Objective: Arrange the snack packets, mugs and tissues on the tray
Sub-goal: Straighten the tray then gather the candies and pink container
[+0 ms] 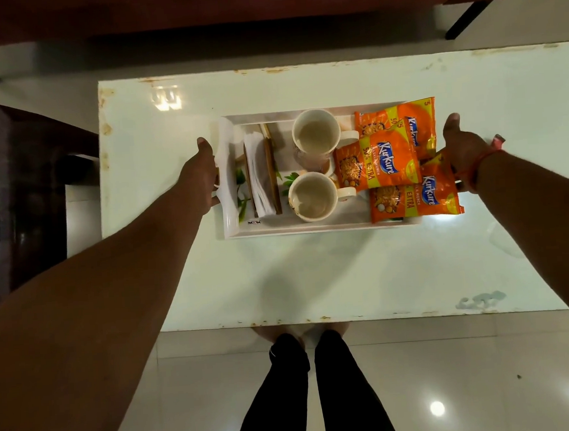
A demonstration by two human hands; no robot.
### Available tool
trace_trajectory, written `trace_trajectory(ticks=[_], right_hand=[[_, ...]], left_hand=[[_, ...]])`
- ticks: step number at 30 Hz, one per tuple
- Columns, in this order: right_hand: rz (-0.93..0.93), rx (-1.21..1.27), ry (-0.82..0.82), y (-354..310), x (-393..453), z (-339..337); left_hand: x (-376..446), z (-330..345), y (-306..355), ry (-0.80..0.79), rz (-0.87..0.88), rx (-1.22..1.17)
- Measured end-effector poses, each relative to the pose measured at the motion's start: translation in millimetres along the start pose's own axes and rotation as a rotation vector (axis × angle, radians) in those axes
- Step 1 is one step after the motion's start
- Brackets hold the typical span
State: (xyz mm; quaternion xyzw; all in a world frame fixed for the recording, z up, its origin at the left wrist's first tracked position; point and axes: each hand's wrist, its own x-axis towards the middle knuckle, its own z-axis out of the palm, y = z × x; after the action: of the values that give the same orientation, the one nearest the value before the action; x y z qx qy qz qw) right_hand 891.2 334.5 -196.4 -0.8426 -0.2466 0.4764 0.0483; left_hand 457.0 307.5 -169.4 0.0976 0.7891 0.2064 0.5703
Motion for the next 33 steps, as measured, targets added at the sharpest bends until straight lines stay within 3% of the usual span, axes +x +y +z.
trace_trajectory(ticks=[3,10,12,15,22,33], right_hand=[[-0.005,-0.004,0.011,8.5,17.2,-4.9],[-0.100,-0.162,0.078,-10.1,-41.6,5.9],[-0.139,-0.243,0.187,-12.7,-45.1,8.2],[-0.248,-0.332,0.347,-10.6,-49.4,12.7],[-0.709,-0.671,0.579,11.8,-84.9,31.7],[-0.817,-0.780,0.478,56.4,-82.7,4.3]], left_hand=[[2.2,2.8,1.5,0.005,-0.002,0.001],[9.8,5.8,-0.3,0.108,0.043,0.109],[5.5,8.7,-1.8,0.126,0.214,0.368],[-12.6,17.4,-5.7,0.280,0.577,0.842],[-43.4,36.9,-12.1,0.340,1.002,1.095],[-112.5,125.5,-15.8,0.214,1.278,1.369]])
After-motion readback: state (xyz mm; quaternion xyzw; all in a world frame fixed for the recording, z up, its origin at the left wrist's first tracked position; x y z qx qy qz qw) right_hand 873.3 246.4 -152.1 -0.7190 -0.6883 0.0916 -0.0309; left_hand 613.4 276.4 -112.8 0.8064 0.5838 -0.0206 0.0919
